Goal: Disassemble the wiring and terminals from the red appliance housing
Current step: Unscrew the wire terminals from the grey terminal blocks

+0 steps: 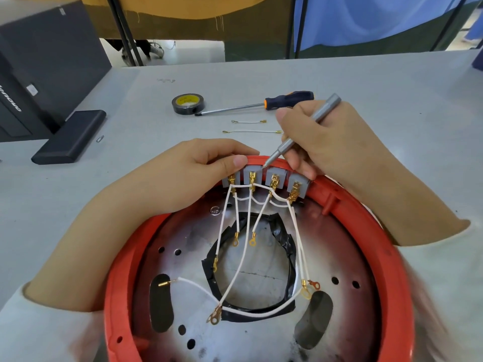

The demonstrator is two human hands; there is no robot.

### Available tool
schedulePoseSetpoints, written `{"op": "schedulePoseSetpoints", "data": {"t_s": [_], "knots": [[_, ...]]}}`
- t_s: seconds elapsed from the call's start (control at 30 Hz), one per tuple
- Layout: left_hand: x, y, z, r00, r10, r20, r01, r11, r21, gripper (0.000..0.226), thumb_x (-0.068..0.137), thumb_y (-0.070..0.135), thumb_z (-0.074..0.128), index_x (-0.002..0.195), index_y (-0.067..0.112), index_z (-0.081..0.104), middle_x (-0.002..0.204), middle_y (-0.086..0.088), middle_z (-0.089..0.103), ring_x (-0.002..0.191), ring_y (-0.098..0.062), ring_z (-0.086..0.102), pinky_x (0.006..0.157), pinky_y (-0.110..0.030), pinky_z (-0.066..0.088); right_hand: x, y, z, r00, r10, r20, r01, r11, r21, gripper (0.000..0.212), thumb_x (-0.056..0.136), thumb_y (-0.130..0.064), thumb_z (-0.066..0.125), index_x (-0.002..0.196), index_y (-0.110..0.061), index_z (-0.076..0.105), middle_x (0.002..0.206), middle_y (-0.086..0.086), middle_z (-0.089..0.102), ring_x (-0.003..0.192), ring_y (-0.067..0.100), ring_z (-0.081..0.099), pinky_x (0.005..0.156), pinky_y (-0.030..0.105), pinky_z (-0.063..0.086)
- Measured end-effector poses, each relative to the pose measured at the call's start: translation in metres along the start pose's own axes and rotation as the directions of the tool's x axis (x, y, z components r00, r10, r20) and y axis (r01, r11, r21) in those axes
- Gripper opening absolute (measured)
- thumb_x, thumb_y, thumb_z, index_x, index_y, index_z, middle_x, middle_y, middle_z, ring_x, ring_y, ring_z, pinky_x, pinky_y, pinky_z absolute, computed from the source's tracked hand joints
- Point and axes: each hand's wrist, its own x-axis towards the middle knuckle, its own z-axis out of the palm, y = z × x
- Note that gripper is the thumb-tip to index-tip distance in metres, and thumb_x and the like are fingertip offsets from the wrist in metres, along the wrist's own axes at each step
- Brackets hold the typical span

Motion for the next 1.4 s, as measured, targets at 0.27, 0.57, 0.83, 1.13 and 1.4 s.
{"op": "schedulePoseSetpoints", "data": {"t_s": [0.27,0.57,0.83,1.13,1.4], "knots": [[0.001,0.0,0.0,1.0,-0.004,0.003,0.005,1.0,-0.006,0.028,0.096,0.033,0.046,0.117,0.032,0.063,0.111,0.02,0.067,0.108,0.002,0.059,0.104,-0.034,0.04,0.001,0.005,0.002,1.0,-0.003,-0.005,0.003,1.0,0.007,0.034,0.096,-0.021,0.053,0.067,-0.003,0.05,0.044,0.0,0.054,0.031,0.008,0.037,0.039,0.017,0.035],[0.001,0.0,0.0,1.0,0.005,0.018,-0.005,1.0,-0.028,0.027,0.097,0.029,0.046,0.118,0.03,0.063,0.111,0.018,0.067,0.109,-0.002,0.059,0.105,-0.037,0.04,0.005,0.003,0.001,0.999,0.037,0.016,-0.038,0.999,0.024,0.043,0.094,-0.024,0.058,0.056,-0.011,0.045,0.04,-0.001,0.052,0.03,0.007,0.034,0.036,0.015,0.032],[0.002,0.0,0.0,0.999,0.012,0.039,-0.01,0.999,-0.04,0.026,0.099,0.027,0.046,0.12,0.028,0.062,0.114,0.014,0.067,0.112,-0.007,0.059,0.105,-0.04,0.039,0.006,0.005,0.002,0.998,0.046,-0.036,-0.045,0.999,0.023,0.044,0.089,-0.029,0.065,0.054,-0.015,0.044,0.037,-0.002,0.048,0.028,0.009,0.031,0.033,0.012,0.028],[0.002,0.003,0.001,0.999,0.025,0.026,-0.024,0.999,-0.034,0.026,0.099,0.023,0.045,0.115,0.03,0.064,0.107,0.018,0.069,0.104,0.0,0.061,0.098,-0.029,0.042,0.018,0.005,0.002,0.988,0.136,0.068,-0.132,0.99,-0.054,0.034,0.092,-0.031,0.06,0.068,-0.007,0.053,0.037,-0.006,0.045,0.028,0.007,0.031,0.034,0.014,0.03],[0.002,0.003,0.0,0.999,0.024,0.032,-0.023,0.999,-0.023,0.026,0.099,0.022,0.045,0.115,0.03,0.064,0.107,0.017,0.069,0.104,-0.001,0.062,0.102,-0.033,0.042,0.022,0.004,0.002,0.967,0.224,0.121,-0.224,0.975,-0.013,0.046,0.094,-0.028,0.057,0.051,-0.016,0.046,0.032,-0.009,0.04,0.026,0.005,0.03,0.032,0.013,0.027]]}}
